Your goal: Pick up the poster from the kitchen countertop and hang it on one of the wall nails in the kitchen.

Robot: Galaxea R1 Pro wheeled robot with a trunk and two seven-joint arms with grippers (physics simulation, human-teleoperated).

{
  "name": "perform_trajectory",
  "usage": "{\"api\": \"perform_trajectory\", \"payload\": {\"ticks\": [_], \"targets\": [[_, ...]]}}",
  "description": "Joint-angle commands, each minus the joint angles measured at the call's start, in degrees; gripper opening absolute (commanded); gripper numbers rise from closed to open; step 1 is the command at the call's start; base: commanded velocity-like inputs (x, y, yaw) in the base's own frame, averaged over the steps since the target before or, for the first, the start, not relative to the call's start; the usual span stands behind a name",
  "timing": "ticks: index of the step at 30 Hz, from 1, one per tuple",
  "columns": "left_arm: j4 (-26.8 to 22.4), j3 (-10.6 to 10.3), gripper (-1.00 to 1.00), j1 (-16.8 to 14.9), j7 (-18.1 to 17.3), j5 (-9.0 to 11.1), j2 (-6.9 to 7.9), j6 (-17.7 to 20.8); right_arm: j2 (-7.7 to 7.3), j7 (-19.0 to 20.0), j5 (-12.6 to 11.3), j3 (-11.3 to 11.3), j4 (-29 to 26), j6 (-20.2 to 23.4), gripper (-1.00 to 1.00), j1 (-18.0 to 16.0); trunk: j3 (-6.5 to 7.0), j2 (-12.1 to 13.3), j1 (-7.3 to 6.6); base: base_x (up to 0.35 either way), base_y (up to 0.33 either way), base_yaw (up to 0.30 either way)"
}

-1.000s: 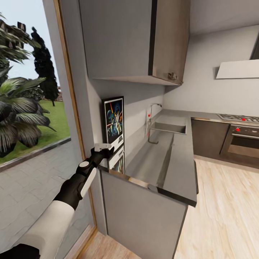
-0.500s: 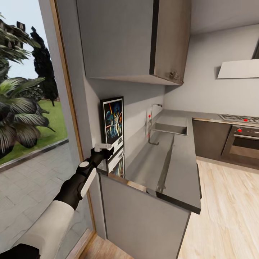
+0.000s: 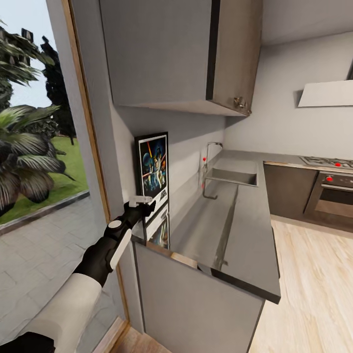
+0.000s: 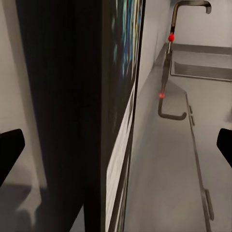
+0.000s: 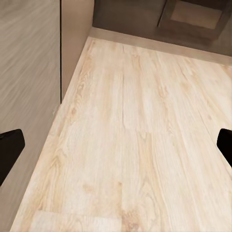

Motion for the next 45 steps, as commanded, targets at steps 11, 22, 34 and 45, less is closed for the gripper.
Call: {"api": "perform_trajectory", "payload": {"ticks": [11, 22, 34, 45], "targets": [[-0.05, -0.03, 1.0, -0.04, -0.06, 0.58, -0.02, 0.3, -0.03, -0.05, -0.34, 0.09, -0.07, -0.15, 1.0, 0.03, -0.05, -0.03, 0.01, 0.01, -0.027, 0.0], [-0.06, -0.03, 1.0, -0.04, -0.14, 0.58, -0.02, 0.3, -0.03, -0.05, -0.34, 0.09, -0.07, -0.14, 1.0, 0.03, -0.05, -0.03, 0.01, 0.005, -0.014, 0.0], [0.18, -0.03, 1.0, -0.04, -0.15, 0.5, -0.02, 0.3, -0.03, -0.05, -0.31, 0.09, -0.06, -0.14, 1.0, 0.03, -0.05, -0.03, 0.01, 0.138, -0.001, 0.0], [0.87, -0.05, -1.0, -0.04, -0.22, 0.45, 0.01, 0.92, -0.03, -0.05, -0.25, 0.09, -0.06, -0.15, 1.0, 0.03, -0.05, -0.03, 0.01, 0.007, 0.0, 0.0]]}}
